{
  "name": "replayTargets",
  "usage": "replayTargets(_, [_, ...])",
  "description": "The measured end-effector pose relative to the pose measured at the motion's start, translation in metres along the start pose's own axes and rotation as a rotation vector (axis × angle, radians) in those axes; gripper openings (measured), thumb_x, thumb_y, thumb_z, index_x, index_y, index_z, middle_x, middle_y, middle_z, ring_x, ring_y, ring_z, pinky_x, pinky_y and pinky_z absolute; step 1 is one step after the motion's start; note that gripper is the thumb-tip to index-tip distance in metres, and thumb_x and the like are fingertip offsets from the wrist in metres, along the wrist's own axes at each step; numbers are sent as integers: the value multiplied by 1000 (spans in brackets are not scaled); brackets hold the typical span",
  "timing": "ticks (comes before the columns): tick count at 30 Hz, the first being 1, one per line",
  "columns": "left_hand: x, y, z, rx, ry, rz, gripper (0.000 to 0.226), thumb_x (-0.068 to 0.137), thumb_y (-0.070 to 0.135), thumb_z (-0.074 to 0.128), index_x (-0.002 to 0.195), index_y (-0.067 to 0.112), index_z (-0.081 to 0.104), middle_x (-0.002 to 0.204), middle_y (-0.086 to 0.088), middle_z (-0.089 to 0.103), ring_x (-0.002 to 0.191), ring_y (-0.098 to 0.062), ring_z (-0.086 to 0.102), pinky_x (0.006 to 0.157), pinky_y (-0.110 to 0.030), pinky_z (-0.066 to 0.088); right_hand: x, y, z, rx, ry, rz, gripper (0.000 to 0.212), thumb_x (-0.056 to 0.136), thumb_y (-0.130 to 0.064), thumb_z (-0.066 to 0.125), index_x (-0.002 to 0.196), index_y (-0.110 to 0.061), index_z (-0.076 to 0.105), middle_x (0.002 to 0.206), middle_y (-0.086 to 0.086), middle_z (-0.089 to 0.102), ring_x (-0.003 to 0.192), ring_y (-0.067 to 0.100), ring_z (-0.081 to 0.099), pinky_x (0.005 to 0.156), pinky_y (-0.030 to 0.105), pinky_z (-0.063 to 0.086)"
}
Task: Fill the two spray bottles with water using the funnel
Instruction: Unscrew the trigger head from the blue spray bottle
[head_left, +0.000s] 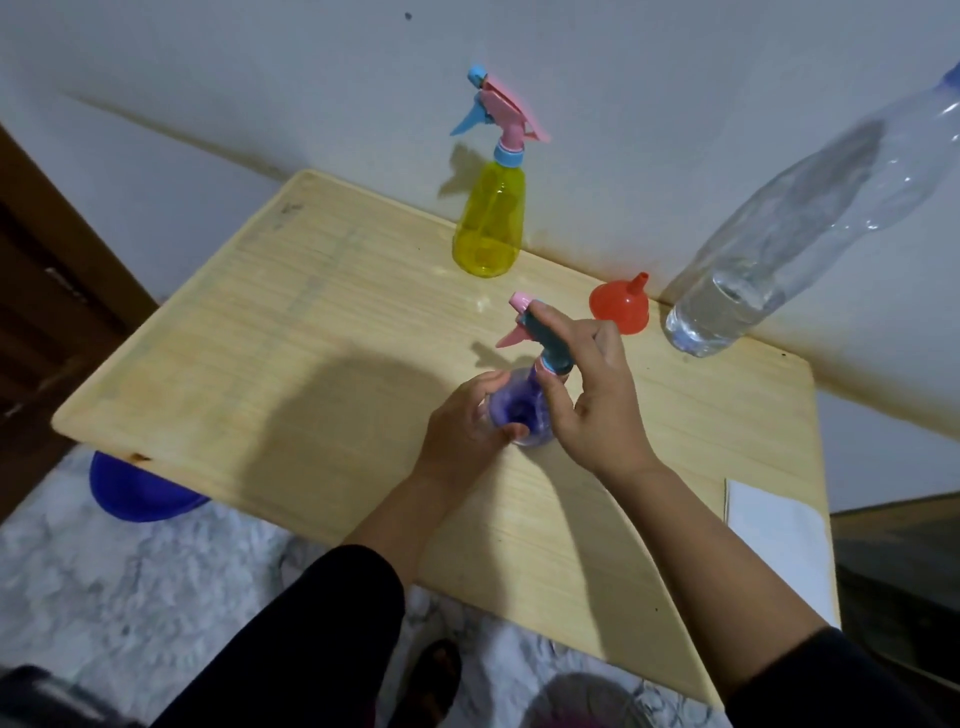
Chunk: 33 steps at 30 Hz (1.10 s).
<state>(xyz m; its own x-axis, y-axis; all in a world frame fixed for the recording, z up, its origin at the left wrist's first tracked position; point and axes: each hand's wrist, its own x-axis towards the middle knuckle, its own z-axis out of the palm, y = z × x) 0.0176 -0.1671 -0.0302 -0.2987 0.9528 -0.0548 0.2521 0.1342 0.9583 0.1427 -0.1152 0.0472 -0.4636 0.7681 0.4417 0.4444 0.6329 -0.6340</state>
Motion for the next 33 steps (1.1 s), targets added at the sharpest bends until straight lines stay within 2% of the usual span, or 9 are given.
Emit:
replayTargets(3, [0, -2, 0, 11, 1, 29, 87, 51, 63, 64, 123, 14, 58, 127, 3, 58, 113, -19, 58, 95, -33, 47, 0, 1, -5, 14, -51, -12, 65, 80, 0, 66, 136, -27, 47, 108, 12, 56, 101, 7, 43, 90, 12, 35])
replayTargets(6, [1, -5, 1, 7, -15, 37, 102, 47, 84, 58, 123, 15, 58, 128, 0, 59, 114, -16, 58, 96, -30, 47, -1, 2, -4, 8, 3, 24, 65, 78, 2, 68, 134, -26, 49, 100, 13, 56, 94, 2, 42, 86, 10, 37])
replayTargets(10, [2, -3, 0, -34, -18, 17, 101, 44, 78, 65, 123, 16, 59, 129, 2, 58, 116, -17, 57, 99, -37, 46, 0, -3, -6, 8, -51, -24, 59, 85, 7, 57, 138, -19, 46, 109, 9, 61, 96, 10, 45, 87, 11, 34])
replayTargets(15, [1, -6, 2, -47, -18, 17, 100, 46, 85, 59, 119, 17, 60, 127, 2, 59, 114, -18, 58, 97, -38, 48, -1, 0, -5, 16, 4, 16, 65, 79, 2, 67, 135, -24, 48, 104, 11, 60, 94, 7, 45, 86, 7, 34])
replayTargets(19, [2, -7, 1, -66, -16, 1, 89, 49, 70, 71, 119, 17, 60, 126, 1, 60, 116, -17, 57, 99, -41, 46, 1, -4, -5, 49, -61, -4, 65, 81, 8, 55, 140, -17, 43, 116, 3, 62, 101, 20, 49, 91, 17, 37])
replayTargets(21, [1, -8, 2, -63, -15, -2, 80, 53, 59, 72, 119, 14, 60, 126, 1, 60, 115, -16, 57, 97, -42, 47, 0, -2, -7, 42, -65, 4, 68, 79, -1, 65, 140, -20, 43, 116, 3, 61, 101, 17, 48, 92, 13, 34])
replayTargets(25, [0, -6, 2, -41, -23, 44, 90, 53, 78, 63, 118, 16, 59, 123, 6, 59, 112, -18, 59, 95, -39, 49, 1, 2, -8, 12, -25, 65, 67, 79, 1, 67, 137, -24, 47, 108, 14, 61, 92, 10, 45, 84, 8, 33])
replayTargets(29, [1, -5, 0, -41, -35, 51, 80, 58, 61, 69, 122, 14, 58, 125, 1, 60, 113, -17, 58, 94, -43, 48, 1, -2, -12, 26, -49, 25, 65, 79, 4, 63, 137, -22, 47, 114, 5, 62, 97, 19, 50, 86, 13, 37])
replayTargets(33, [-2, 0, -1, 9, -45, 121, 89, 58, 76, 60, 124, 16, 57, 122, 0, 60, 112, -18, 57, 92, -40, 49, 1, 1, -11, 6, -48, 71, 68, 78, -2, 69, 137, -25, 45, 114, 15, 61, 92, 15, 49, 84, 9, 36])
